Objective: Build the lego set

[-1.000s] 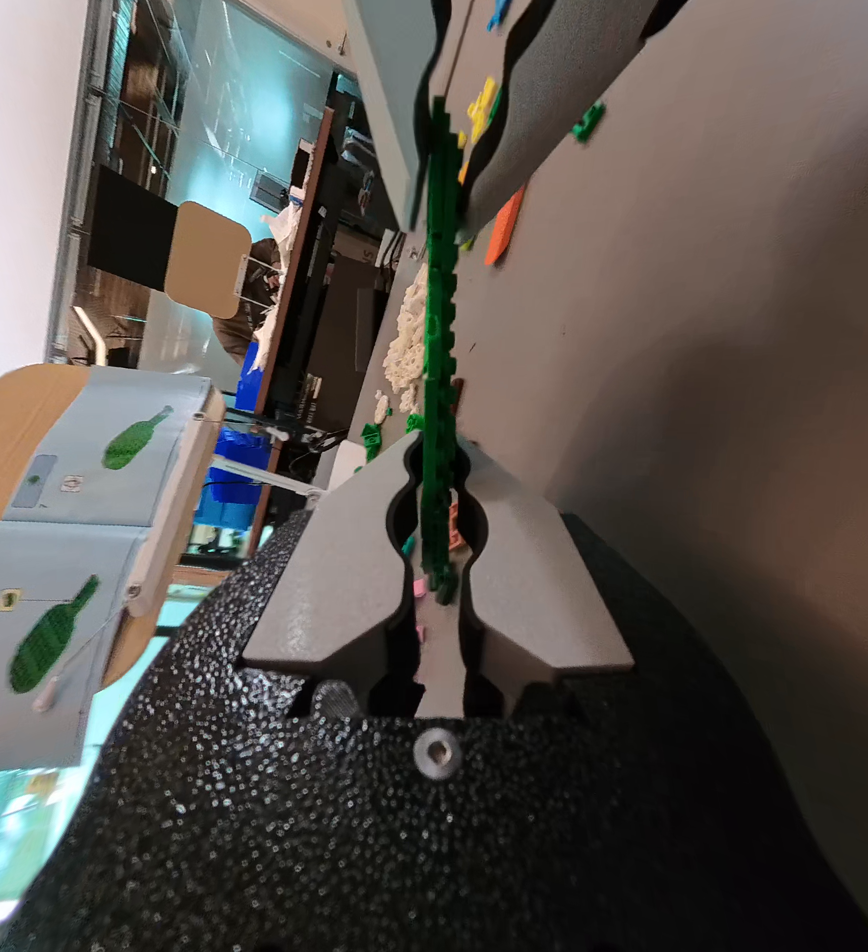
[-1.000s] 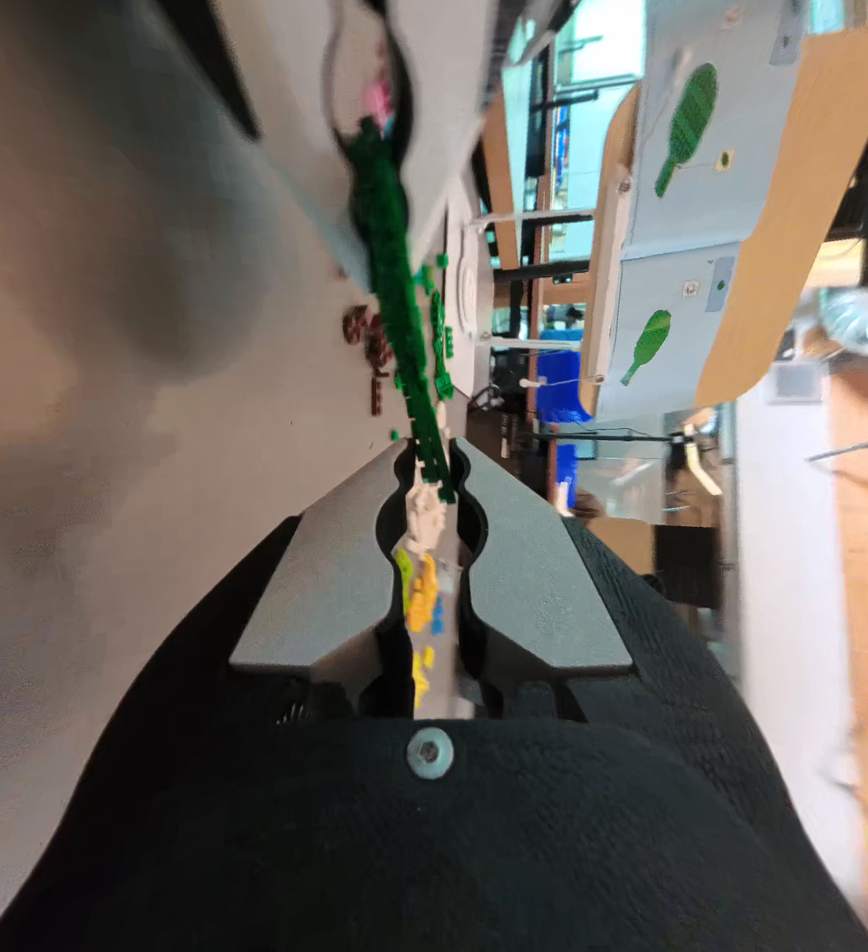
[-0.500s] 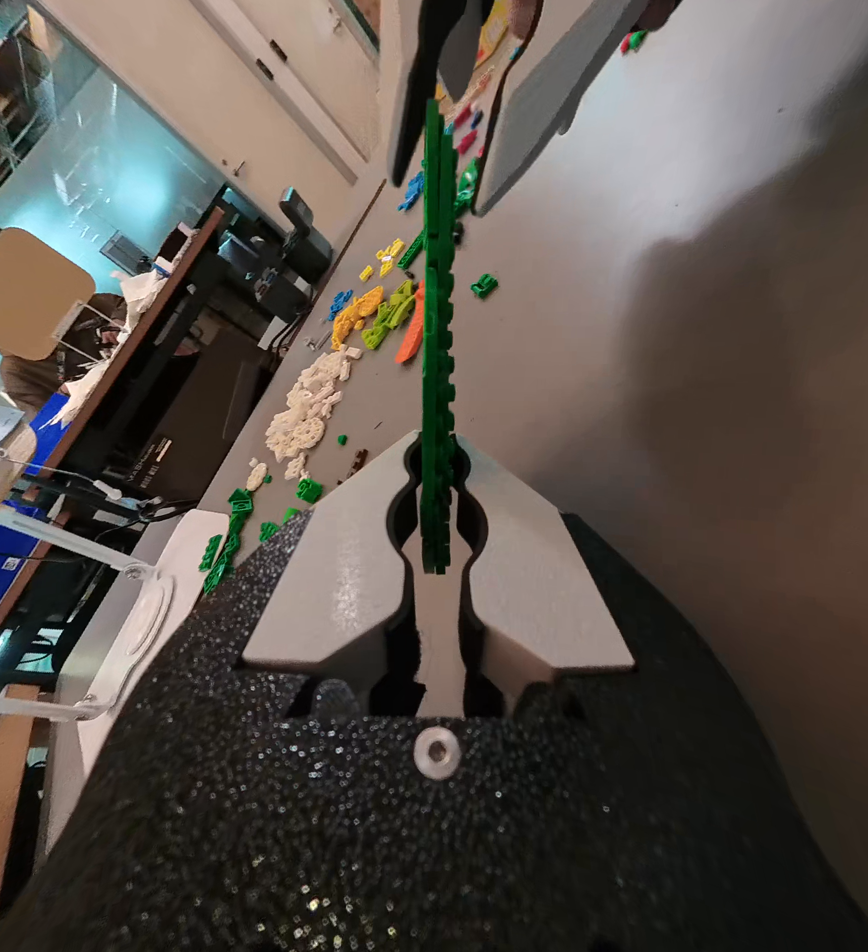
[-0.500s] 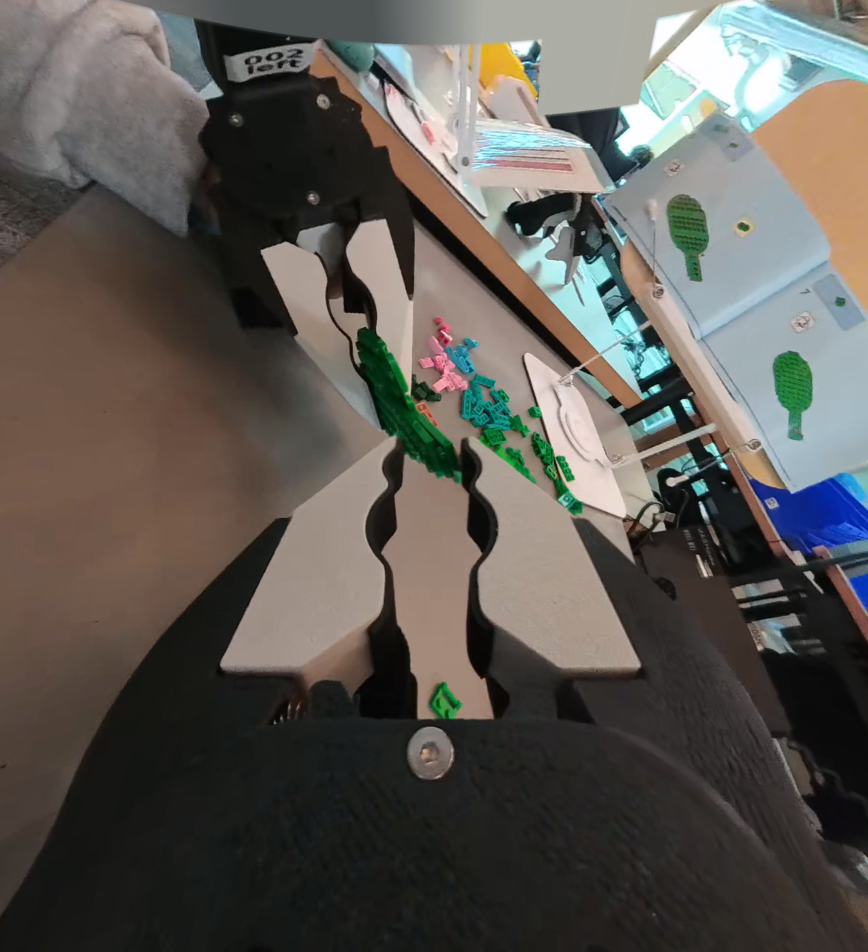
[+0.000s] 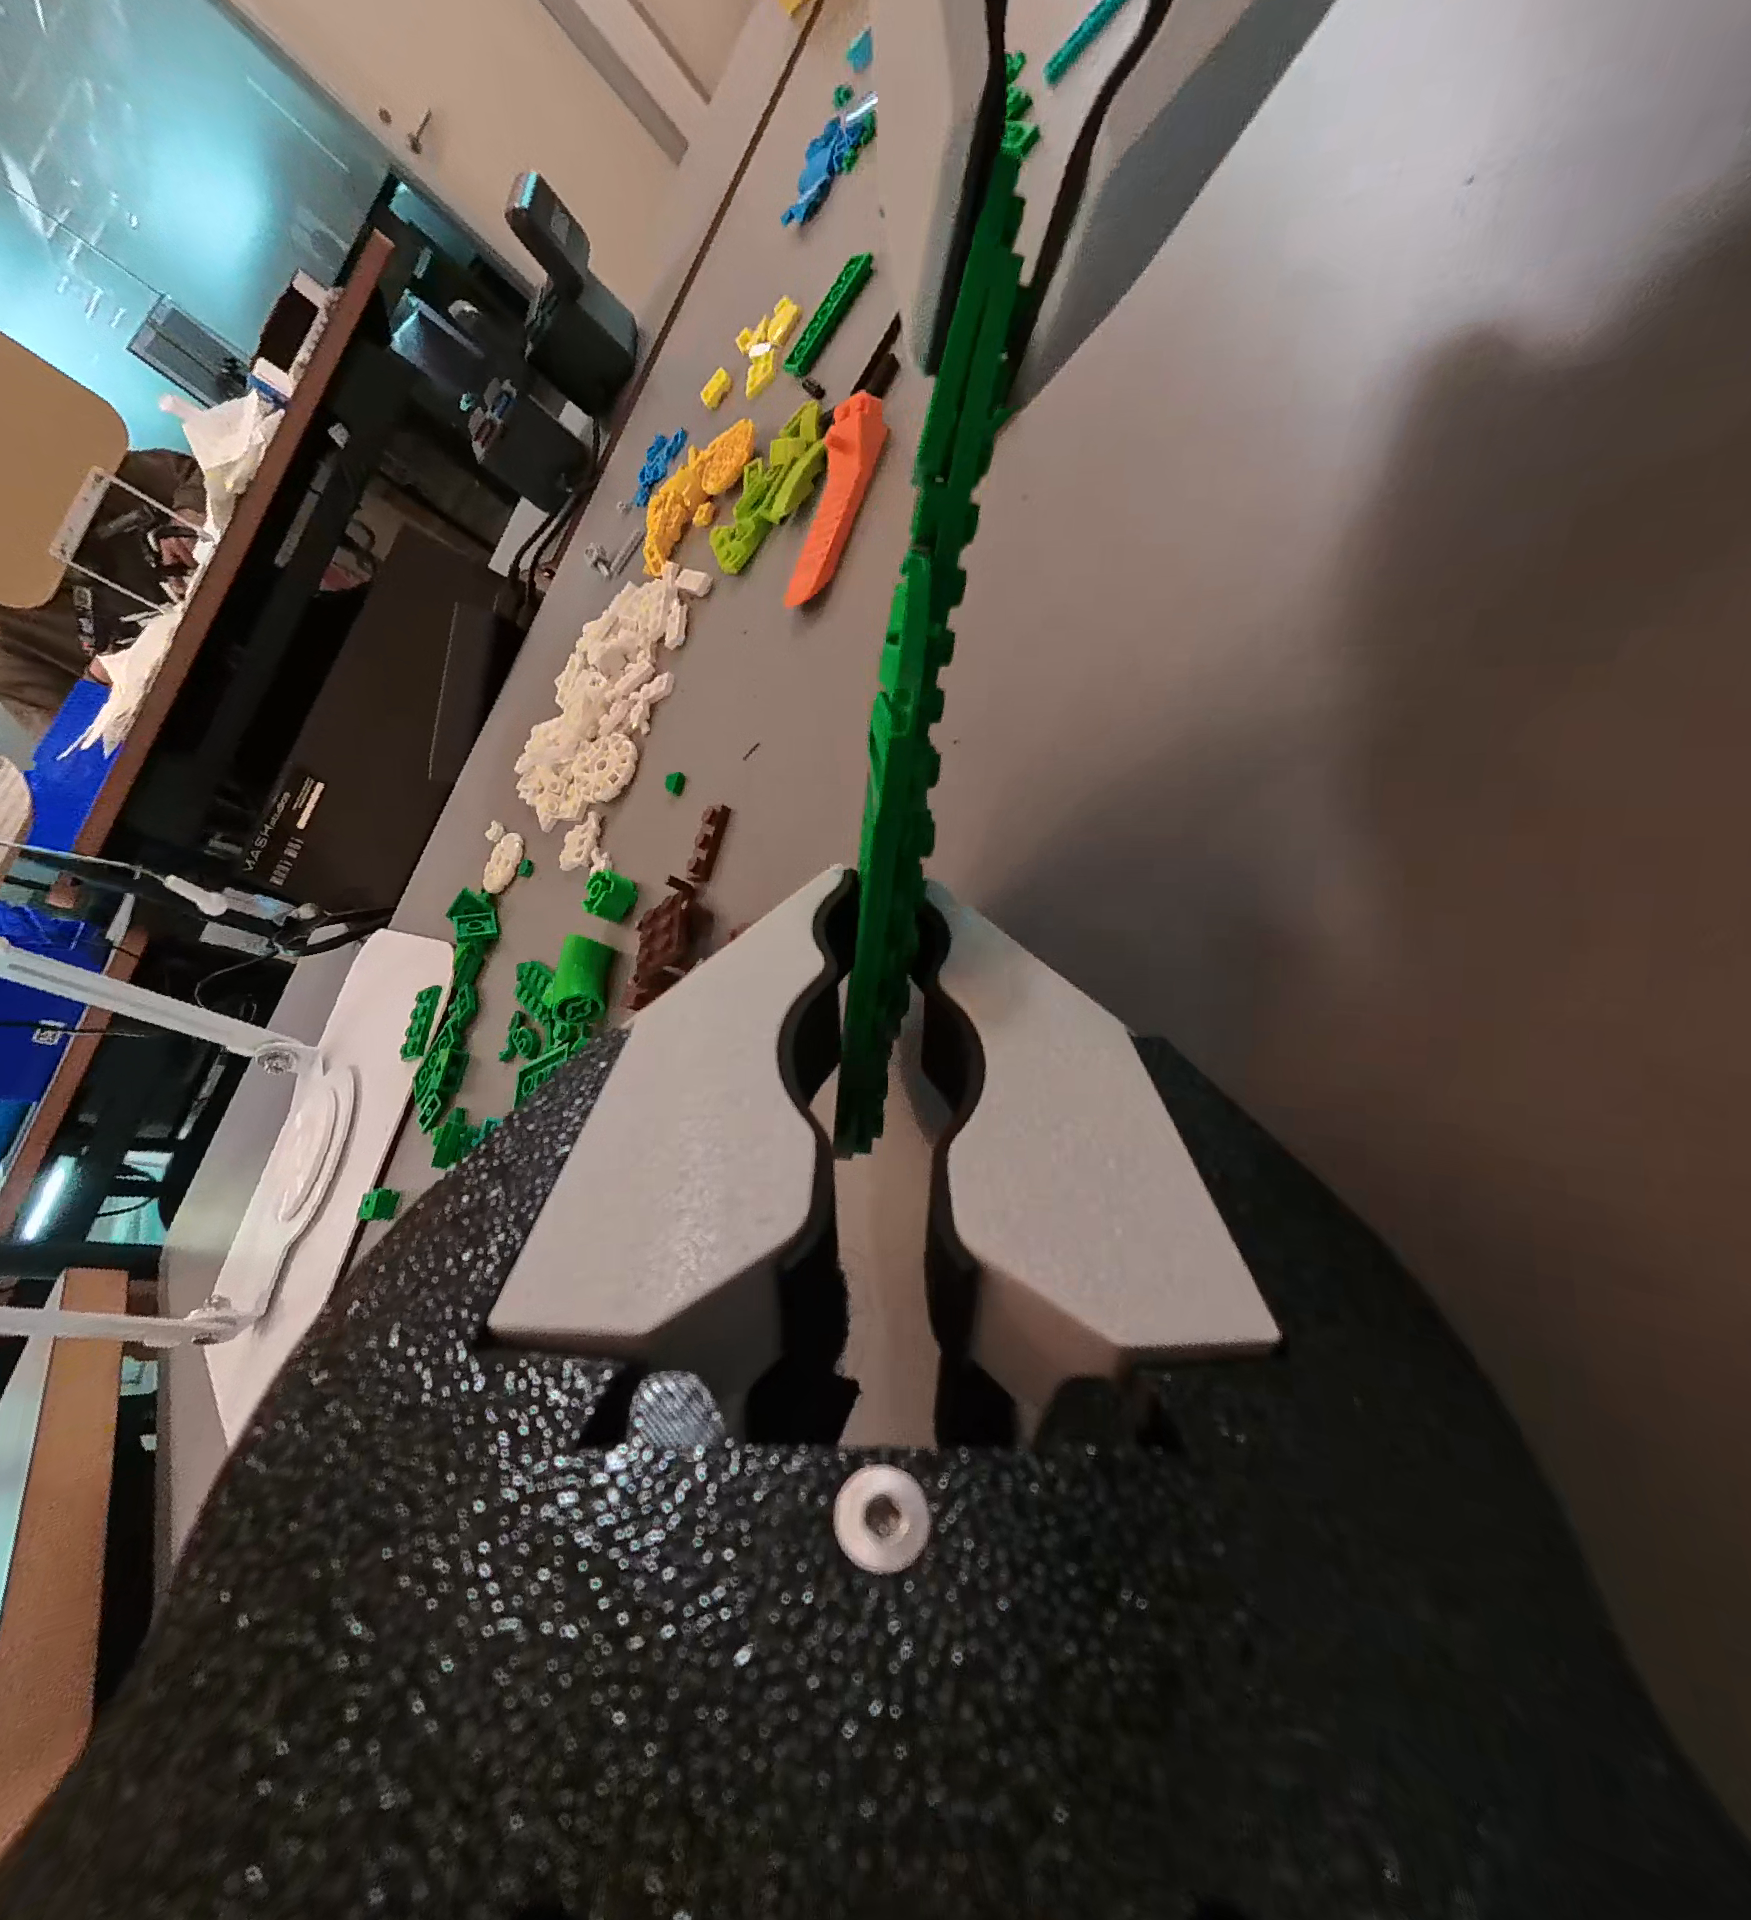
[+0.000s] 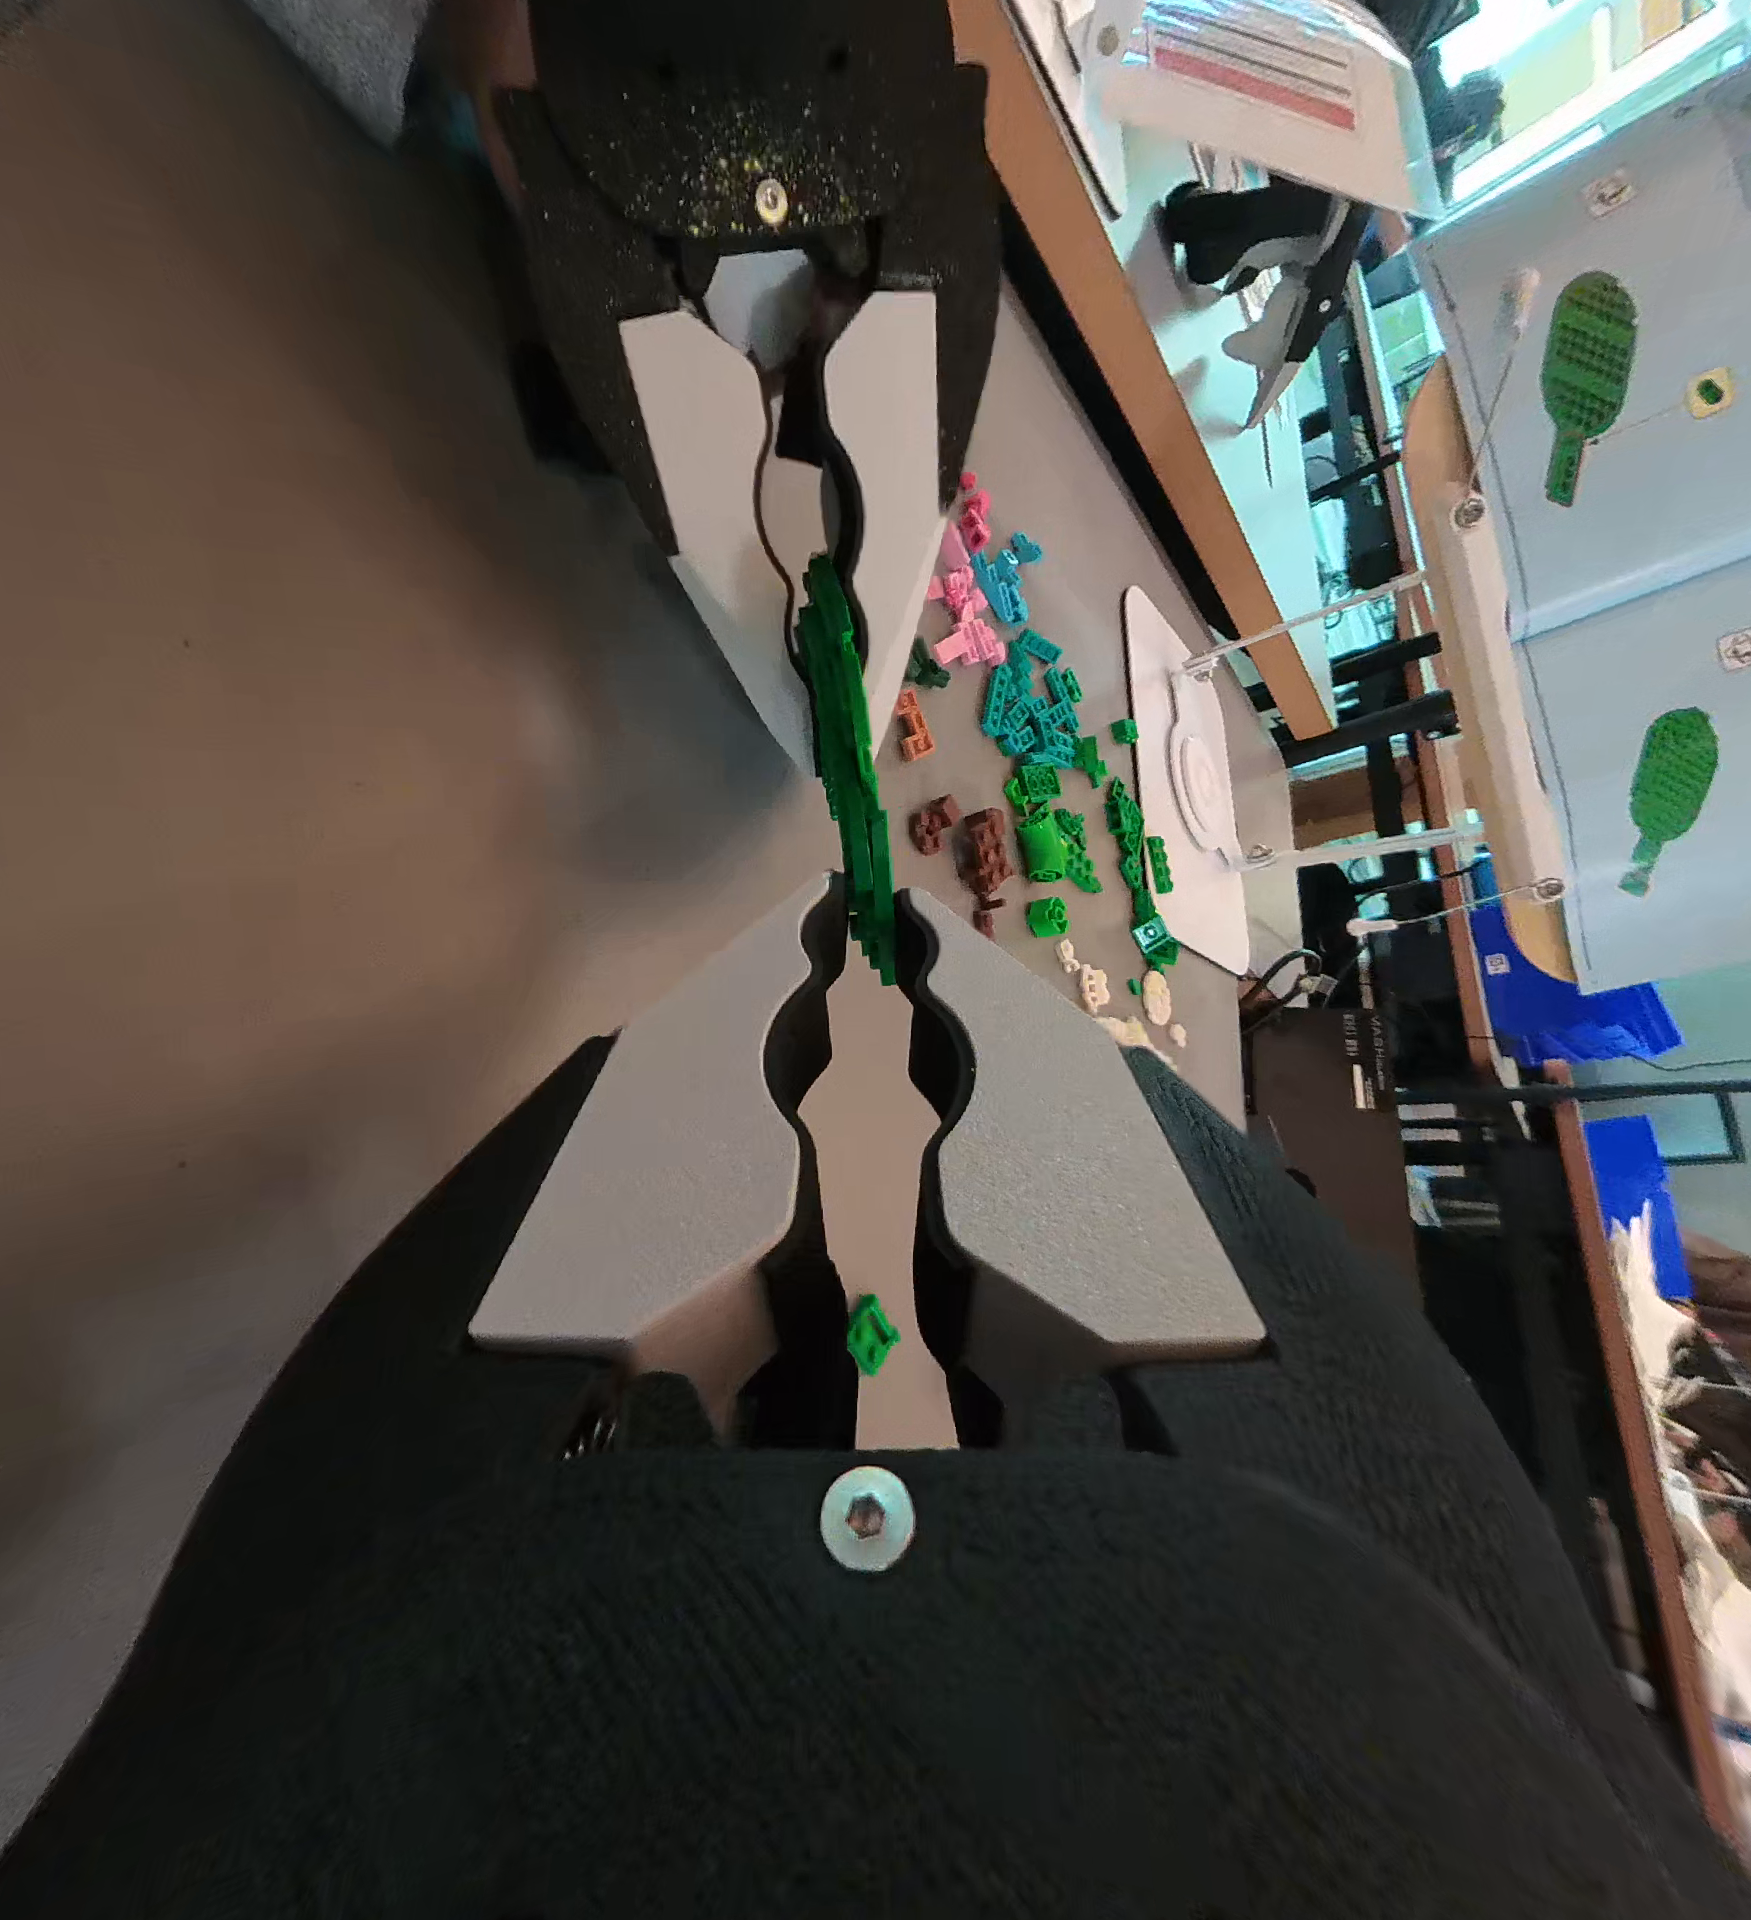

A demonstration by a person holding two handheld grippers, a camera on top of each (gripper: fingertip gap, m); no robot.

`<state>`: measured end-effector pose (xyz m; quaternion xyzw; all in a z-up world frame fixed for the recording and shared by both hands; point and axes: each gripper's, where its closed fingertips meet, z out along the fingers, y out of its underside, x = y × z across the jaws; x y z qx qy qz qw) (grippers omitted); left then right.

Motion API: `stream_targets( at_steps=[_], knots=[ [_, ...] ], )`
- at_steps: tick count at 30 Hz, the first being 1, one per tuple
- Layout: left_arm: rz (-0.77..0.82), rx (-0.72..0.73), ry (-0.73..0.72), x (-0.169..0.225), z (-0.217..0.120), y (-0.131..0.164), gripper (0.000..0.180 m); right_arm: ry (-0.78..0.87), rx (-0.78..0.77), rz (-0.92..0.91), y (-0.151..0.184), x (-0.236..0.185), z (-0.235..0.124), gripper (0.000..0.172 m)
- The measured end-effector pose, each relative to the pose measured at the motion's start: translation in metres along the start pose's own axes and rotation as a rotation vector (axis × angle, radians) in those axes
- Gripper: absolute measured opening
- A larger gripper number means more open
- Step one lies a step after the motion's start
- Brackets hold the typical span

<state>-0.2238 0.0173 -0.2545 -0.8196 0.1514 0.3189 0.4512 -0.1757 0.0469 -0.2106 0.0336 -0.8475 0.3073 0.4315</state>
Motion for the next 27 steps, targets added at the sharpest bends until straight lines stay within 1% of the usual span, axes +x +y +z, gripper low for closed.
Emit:
stream_targets(
  at_steps=[3, 6, 11, 13, 16, 18, 19, 20, 23, 27],
  knots=[
    [0.005, 0.015, 0.001, 0.002, 0.001, -0.003, 0.007, -0.023, 0.039, 0.055, -0.001, 0.000, -0.003, 0.007],
    [-0.044, 0.078, -0.019, -0.003, -0.001, -0.011, 0.018, -0.050, 0.095, 0.121, -0.003, 0.001, -0.007, 0.006],
    [0.018, 0.175, -0.027, 0.000, -0.008, -0.027, 0.023, -0.089, 0.169, 0.190, -0.008, 0.003, -0.020, 0.006],
    [0.010, 0.221, -0.004, 0.004, -0.010, -0.036, 0.027, -0.102, 0.199, 0.210, -0.012, 0.003, -0.022, 0.006],
    [-0.001, 0.234, 0.046, 0.010, -0.012, -0.037, 0.032, -0.122, 0.217, 0.222, -0.014, 0.001, -0.025, 0.006],
    [-0.004, 0.268, 0.083, 0.016, -0.014, -0.044, 0.027, -0.149, 0.233, 0.232, -0.017, -0.002, -0.026, 0.006],
    [-0.003, 0.280, 0.084, 0.017, -0.015, -0.047, 0.016, -0.160, 0.240, 0.235, -0.018, -0.004, -0.026, 0.007],
    [0.001, 0.281, 0.101, 0.019, -0.016, -0.048, 0.010, -0.167, 0.241, 0.236, -0.018, -0.005, -0.027, 0.007],
    [-0.014, 0.248, 0.143, 0.022, -0.015, -0.044, 0.007, -0.182, 0.200, 0.212, -0.015, -0.010, -0.023, 0.007],
    [0.052, 0.140, 0.164, 0.031, -0.005, -0.030, 0.006, -0.227, 0.045, 0.116, 0.001, -0.025, -0.015, 0.006]
  ],
)
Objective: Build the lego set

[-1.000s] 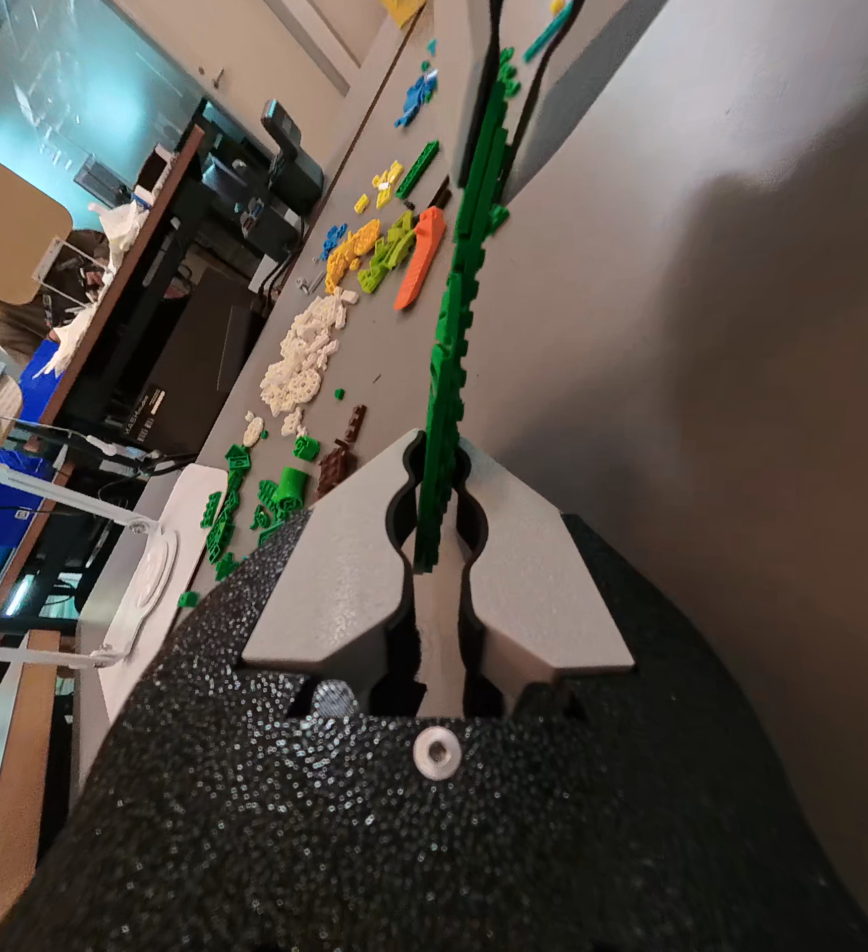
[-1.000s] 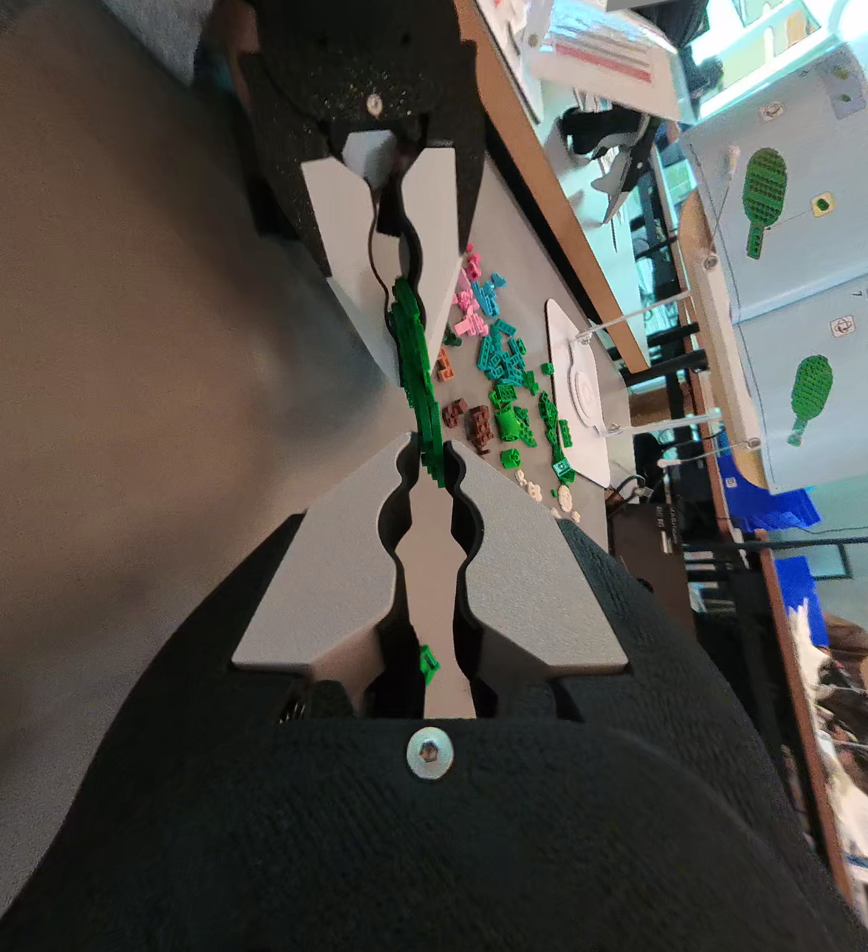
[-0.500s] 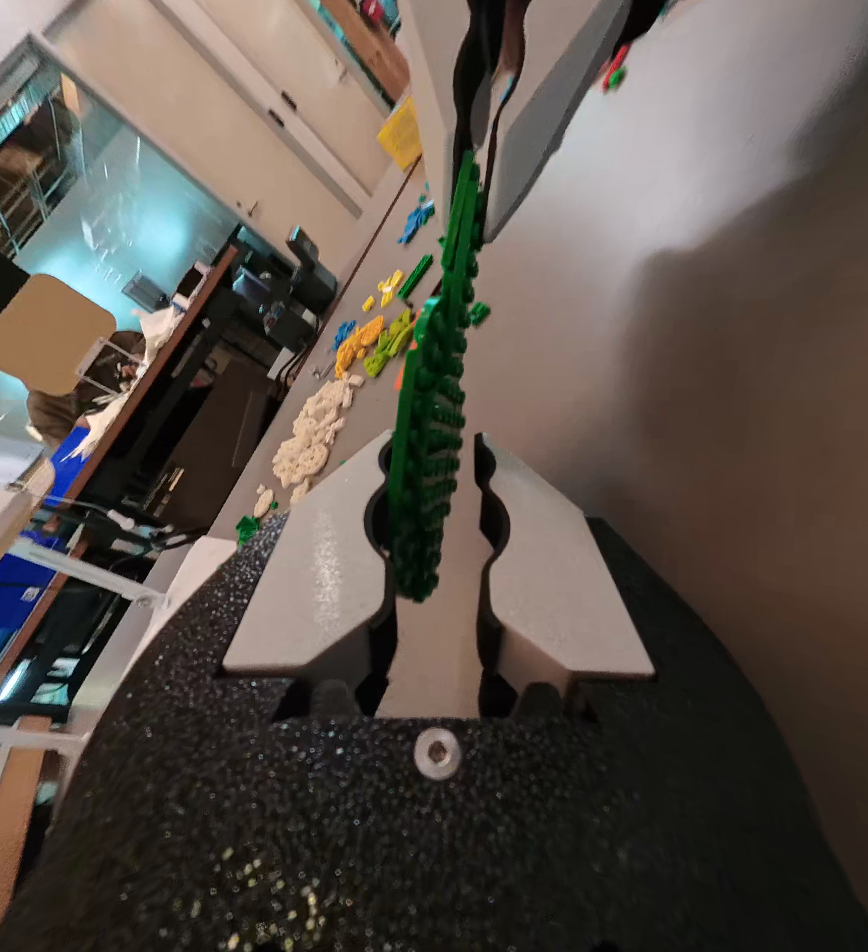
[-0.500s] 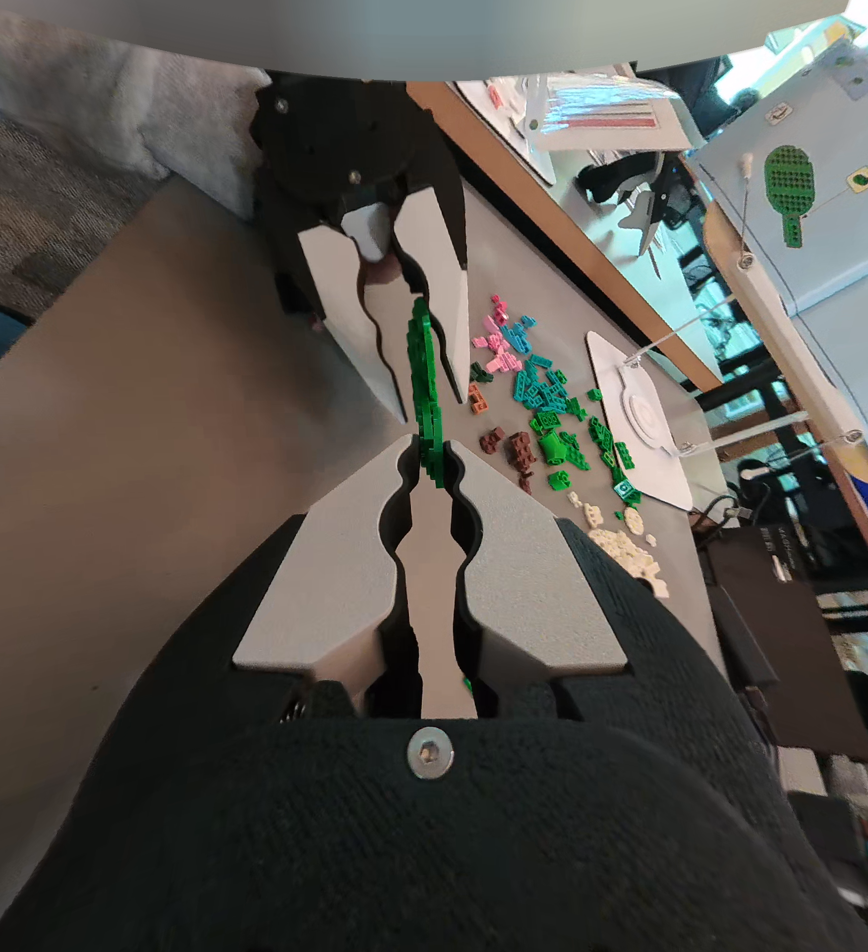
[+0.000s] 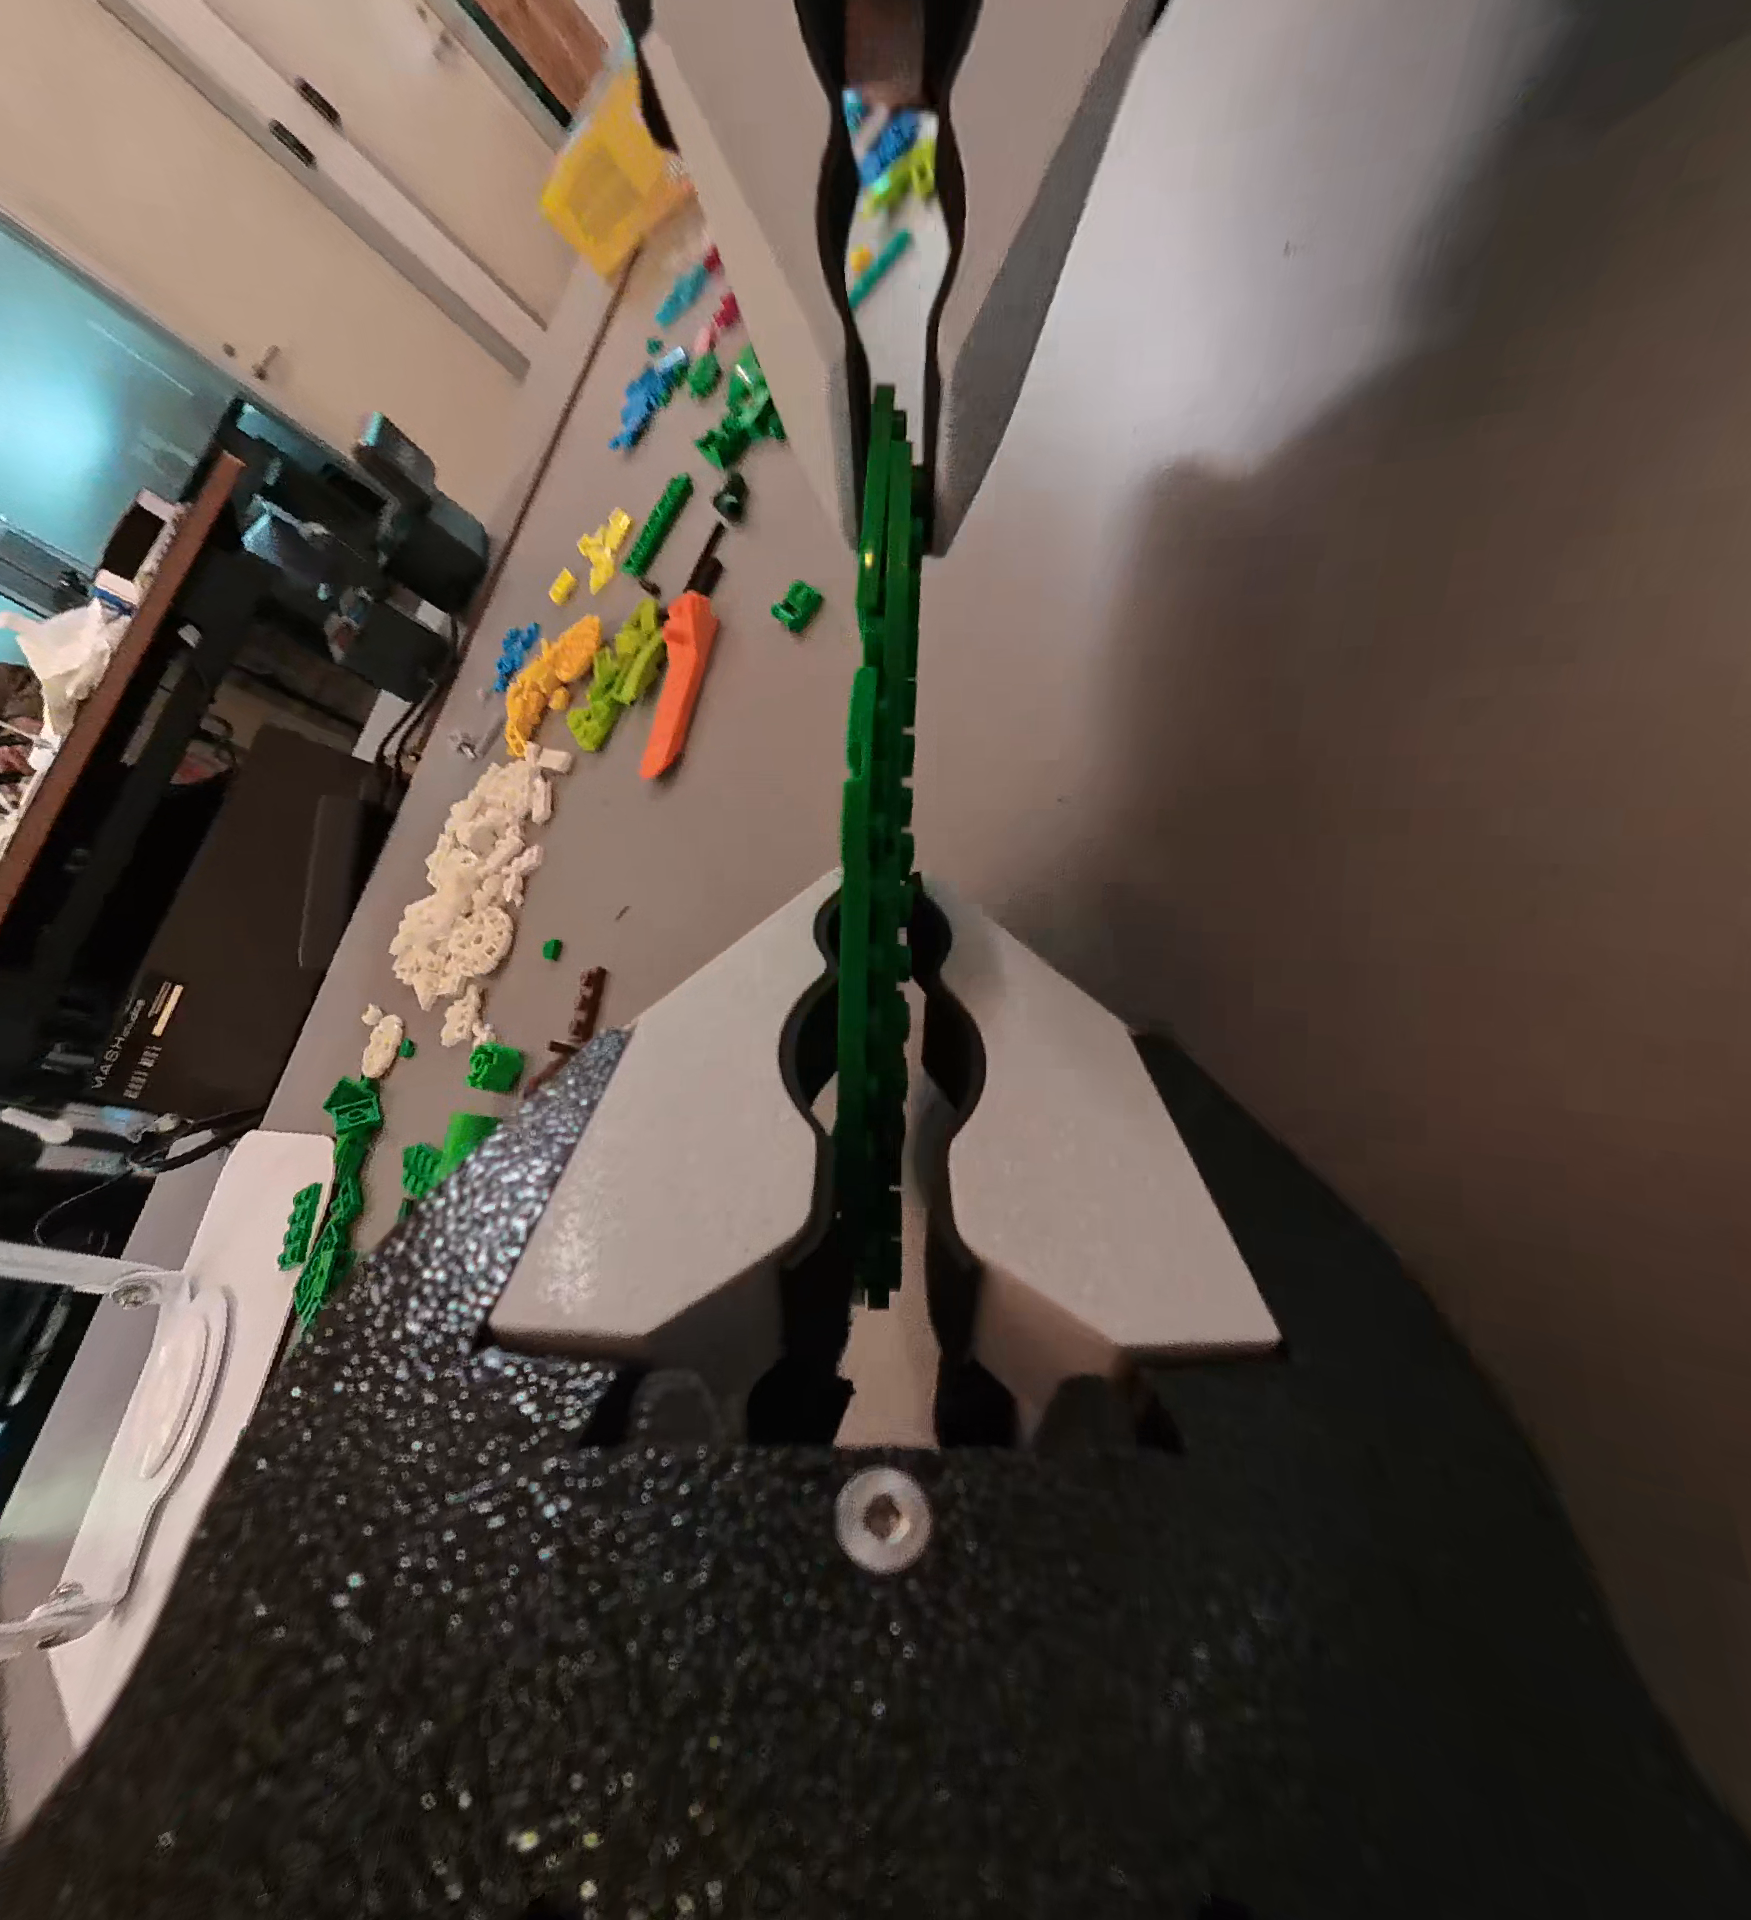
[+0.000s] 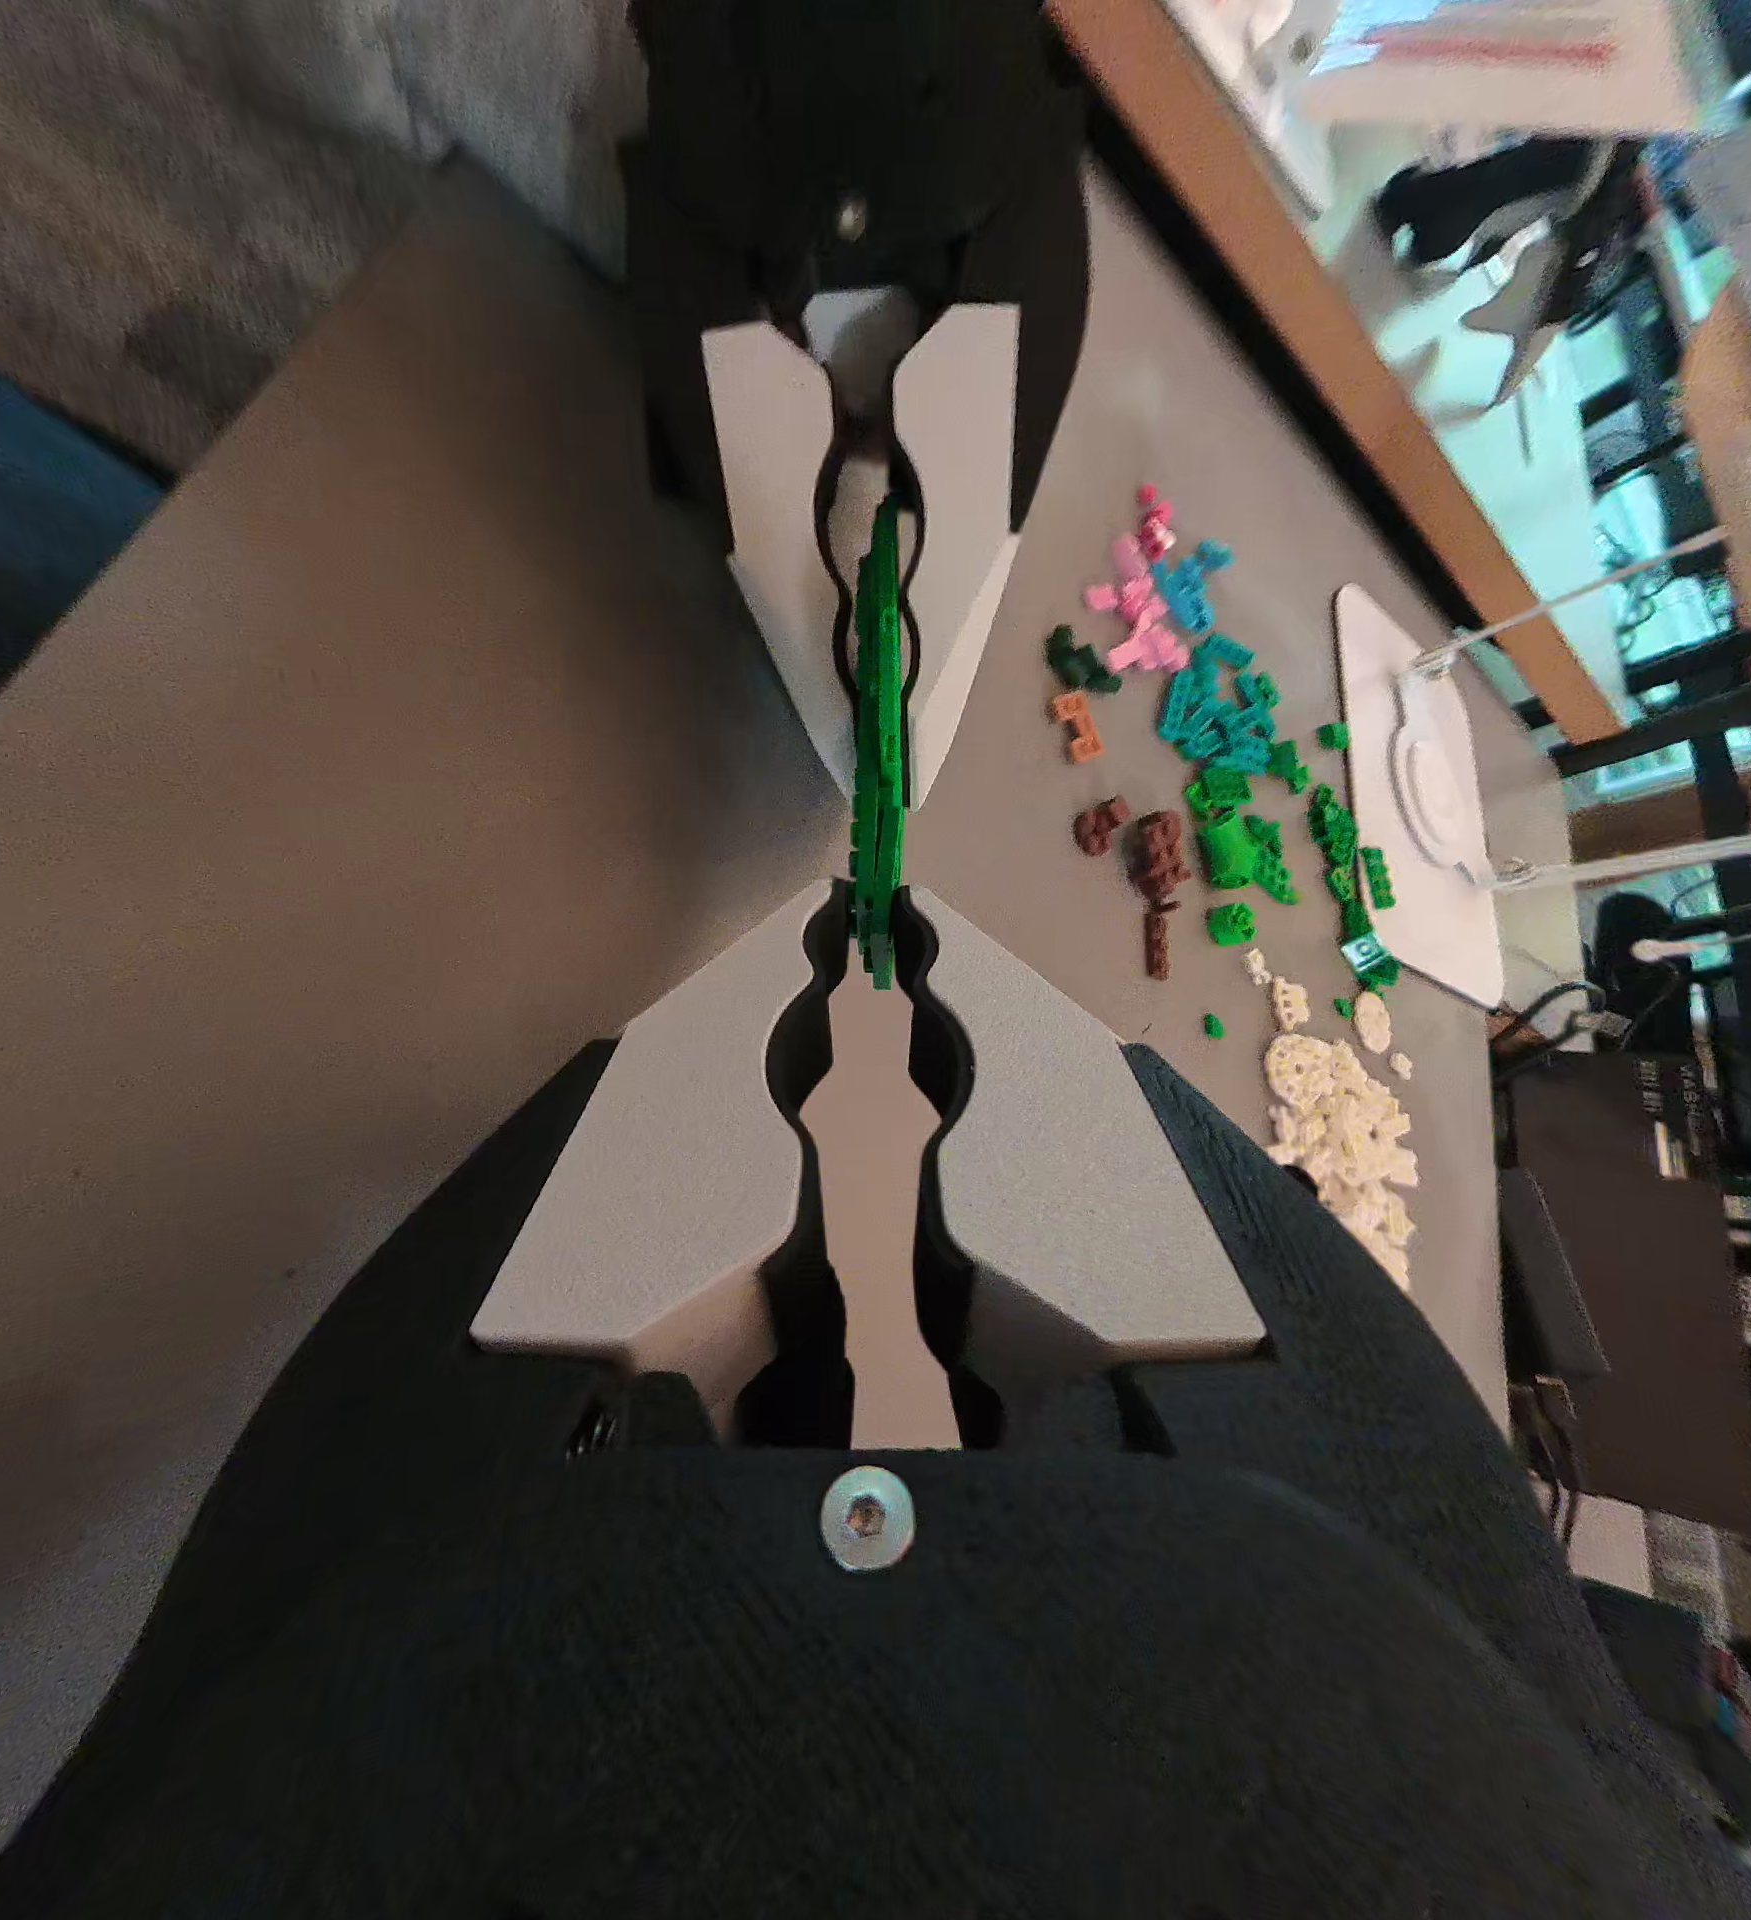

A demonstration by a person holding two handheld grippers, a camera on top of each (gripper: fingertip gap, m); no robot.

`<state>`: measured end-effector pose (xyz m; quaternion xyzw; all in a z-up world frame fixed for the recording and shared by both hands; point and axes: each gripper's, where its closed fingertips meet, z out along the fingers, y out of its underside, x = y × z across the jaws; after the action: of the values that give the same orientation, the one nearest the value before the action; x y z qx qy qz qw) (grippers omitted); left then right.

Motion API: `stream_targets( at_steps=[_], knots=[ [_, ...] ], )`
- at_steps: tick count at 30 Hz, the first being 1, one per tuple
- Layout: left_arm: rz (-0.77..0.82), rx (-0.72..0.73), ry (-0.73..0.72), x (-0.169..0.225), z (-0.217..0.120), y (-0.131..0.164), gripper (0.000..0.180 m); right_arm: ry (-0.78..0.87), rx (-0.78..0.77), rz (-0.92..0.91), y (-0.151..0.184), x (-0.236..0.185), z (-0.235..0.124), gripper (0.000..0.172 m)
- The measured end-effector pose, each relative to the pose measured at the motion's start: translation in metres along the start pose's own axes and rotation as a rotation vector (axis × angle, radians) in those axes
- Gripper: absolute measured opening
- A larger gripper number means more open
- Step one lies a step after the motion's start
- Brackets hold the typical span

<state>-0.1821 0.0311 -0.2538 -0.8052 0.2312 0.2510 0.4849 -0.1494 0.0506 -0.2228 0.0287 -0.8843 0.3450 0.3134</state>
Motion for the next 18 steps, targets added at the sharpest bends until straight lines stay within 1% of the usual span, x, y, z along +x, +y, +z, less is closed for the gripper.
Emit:
stream_targets(
  at_steps=[3, 6, 8, 9, 11, 13, 15, 18],
  knots=[
    [0.043, -0.052, 0.010, 0.004, 0.004, 0.006, 0.007, -0.014, -0.085, -0.050, 0.009, -0.005, 0.005, 0.006],
    [0.033, -0.083, -0.017, -0.002, 0.004, 0.010, 0.006, 0.052, -0.124, -0.075, 0.010, 0.003, 0.008, 0.007],
    [0.016, -0.087, -0.018, -0.003, 0.004, 0.010, 0.007, 0.085, -0.112, -0.108, 0.005, 0.005, 0.011, 0.017],
    [0.016, -0.089, -0.015, -0.002, 0.005, 0.010, 0.007, 0.098, -0.117, -0.122, 0.003, 0.006, 0.012, 0.019],
    [0.026, -0.101, -0.016, -0.001, 0.007, 0.010, 0.007, 0.114, -0.153, -0.156, 0.004, 0.007, 0.014, 0.018],
    [0.020, -0.098, -0.013, 0.000, 0.008, 0.010, 0.006, 0.113, -0.168, -0.169, 0.006, 0.006, 0.017, 0.015],
    [0.004, -0.087, -0.014, -0.001, 0.007, 0.008, 0.006, 0.110, -0.168, -0.168, 0.006, 0.005, 0.018, 0.008],
    [0.007, -0.095, -0.017, -0.002, 0.007, 0.009, 0.007, 0.106, -0.178, -0.143, 0.007, 0.006, 0.019, 0.008]
  ],
)
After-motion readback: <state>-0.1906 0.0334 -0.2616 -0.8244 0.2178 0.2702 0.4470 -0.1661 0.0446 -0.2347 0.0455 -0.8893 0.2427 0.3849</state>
